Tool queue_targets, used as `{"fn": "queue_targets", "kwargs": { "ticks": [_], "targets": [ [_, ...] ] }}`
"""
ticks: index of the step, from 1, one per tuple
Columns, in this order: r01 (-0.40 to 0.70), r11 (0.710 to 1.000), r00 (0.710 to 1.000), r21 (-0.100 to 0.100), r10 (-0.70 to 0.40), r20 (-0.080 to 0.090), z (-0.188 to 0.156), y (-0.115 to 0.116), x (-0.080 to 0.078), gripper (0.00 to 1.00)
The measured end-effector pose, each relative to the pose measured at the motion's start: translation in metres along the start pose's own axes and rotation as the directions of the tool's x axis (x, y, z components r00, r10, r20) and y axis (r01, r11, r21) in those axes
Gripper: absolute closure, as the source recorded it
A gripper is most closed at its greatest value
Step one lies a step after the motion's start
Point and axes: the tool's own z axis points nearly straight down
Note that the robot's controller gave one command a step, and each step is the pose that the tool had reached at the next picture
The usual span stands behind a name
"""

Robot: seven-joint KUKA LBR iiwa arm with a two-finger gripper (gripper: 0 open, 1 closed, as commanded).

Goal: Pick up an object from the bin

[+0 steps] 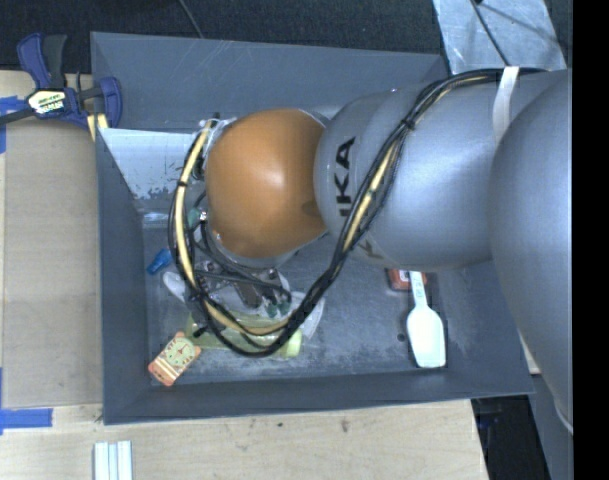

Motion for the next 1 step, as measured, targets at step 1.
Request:
{"fn": "queue_targets", "kwargs": {
  "ticks": [1],
  "targets": [
    [0.000, 1.000, 1.000, 0.000, 0.000, 0.000, 0.0001, 0.0000, 0.0001, 1.00]
  ]
}}
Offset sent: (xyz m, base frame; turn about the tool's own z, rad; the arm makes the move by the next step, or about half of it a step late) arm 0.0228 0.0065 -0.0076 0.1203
